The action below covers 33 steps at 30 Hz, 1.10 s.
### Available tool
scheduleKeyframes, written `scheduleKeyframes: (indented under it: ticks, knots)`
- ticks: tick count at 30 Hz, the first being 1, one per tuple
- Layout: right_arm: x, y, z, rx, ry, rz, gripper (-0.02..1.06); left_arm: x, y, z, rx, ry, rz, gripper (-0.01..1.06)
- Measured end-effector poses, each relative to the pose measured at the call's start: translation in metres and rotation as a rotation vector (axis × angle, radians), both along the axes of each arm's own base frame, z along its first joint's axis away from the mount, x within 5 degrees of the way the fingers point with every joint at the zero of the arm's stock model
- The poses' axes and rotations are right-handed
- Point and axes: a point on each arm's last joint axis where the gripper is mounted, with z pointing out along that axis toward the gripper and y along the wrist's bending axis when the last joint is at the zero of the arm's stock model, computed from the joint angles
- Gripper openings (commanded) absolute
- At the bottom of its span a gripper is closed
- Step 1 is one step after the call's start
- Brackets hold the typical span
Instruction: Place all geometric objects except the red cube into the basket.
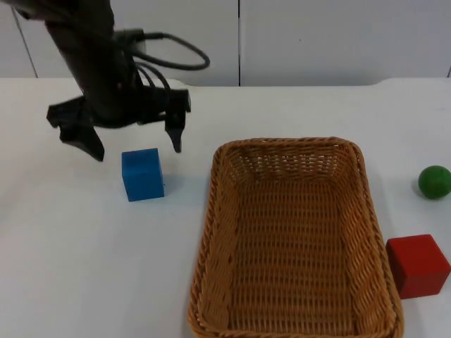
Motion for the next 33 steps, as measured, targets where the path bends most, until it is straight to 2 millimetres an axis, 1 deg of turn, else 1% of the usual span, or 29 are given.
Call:
scheduleKeyframes:
  ticks: [2, 4, 6, 8, 10, 11, 12, 14, 16, 17, 18, 20, 21, 22, 24, 27, 28, 29, 30, 32, 33]
  knots:
    - [0.0, 0.0, 0.0, 0.0, 0.0, 0.0, 1.05, 0.002, 0.0, -0.01, 0.001, 0.002, 0.011, 1.05]
    - [0.0, 0.0, 0.0, 0.0, -0.002, 0.0, 1.05, 0.003, 0.0, -0.013, 0.001, 0.004, 0.015, 1.05]
    - [0.0, 0.0, 0.0, 0.0, -0.006, 0.0, 1.05, 0.006, -0.001, -0.024, 0.0, -0.004, 0.018, 1.05]
    - [0.0, 0.0, 0.0, 0.0, -0.008, 0.0, 1.05, 0.006, -0.001, -0.028, 0.001, -0.001, 0.018, 1.04]
    - [0.0, 0.0, 0.0, 0.0, -0.008, 0.0, 1.05, 0.007, -0.001, -0.032, 0.001, 0.0, 0.02, 1.03]
    - [0.0, 0.0, 0.0, 0.0, -0.008, 0.0, 1.05, 0.007, -0.002, -0.033, 0.001, -0.001, 0.02, 0.99]
    - [0.0, 0.0, 0.0, 0.0, -0.008, 0.0, 1.05, 0.007, -0.002, -0.033, 0.0, -0.002, 0.022, 0.92]
    - [0.0, 0.0, 0.0, 0.0, -0.008, 0.0, 1.05, 0.007, -0.002, -0.035, 0.001, 0.003, 0.024, 0.73]
    - [0.0, 0.0, 0.0, 0.0, -0.008, 0.0, 1.05, 0.007, -0.002, -0.035, 0.001, 0.003, 0.024, 0.48]
    - [0.0, 0.0, 0.0, 0.0, -0.008, 0.0, 1.05, 0.007, -0.002, -0.036, 0.002, 0.005, 0.024, 0.48]
    - [0.0, 0.0, 0.0, 0.0, -0.008, 0.0, 1.05, 0.007, -0.001, -0.036, 0.003, 0.01, 0.024, 0.36]
    - [0.001, 0.0, 0.001, 0.0, -0.009, 0.001, 1.05, 0.005, -0.001, -0.037, 0.01, 0.033, 0.023, 0.08]
    - [0.001, 0.0, 0.001, 0.0, -0.009, 0.001, 1.05, 0.004, -0.001, -0.036, 0.011, 0.037, 0.023, 0.0]
    - [0.001, 0.0, 0.001, 0.0, -0.009, 0.001, 1.05, 0.004, -0.001, -0.036, 0.011, 0.037, 0.023, 0.0]
    - [0.001, 0.0, 0.001, 0.0, -0.014, 0.002, 1.05, 0.002, 0.0, -0.026, 0.018, 0.048, 0.008, 0.0]
    - [0.001, 0.0, 0.001, 0.0, -0.018, 0.002, 1.05, 0.002, 0.0, 0.002, 0.009, -0.012, -0.023, 0.0]
    - [0.001, 0.0, 0.001, 0.0, -0.018, 0.002, 1.05, 0.002, 0.0, 0.002, 0.009, -0.012, -0.023, 0.0]
    - [0.001, 0.0, 0.001, 0.0, -0.018, 0.002, 1.05, 0.001, 0.0, 0.025, 0.003, -0.063, -0.051, 0.0]
    - [0.001, 0.0, 0.001, 0.0, -0.018, 0.002, 1.05, 0.0, 0.0, 0.034, 0.002, -0.086, -0.065, 0.0]
    - [0.001, 0.0, 0.001, 0.0, -0.018, 0.002, 1.05, -0.007, -0.001, 0.072, 0.004, -0.164, -0.154, 0.0]
    - [0.001, 0.0, 0.001, 0.0, -0.018, 0.002, 1.05, -0.012, -0.004, 0.086, 0.013, -0.186, -0.226, 0.0]
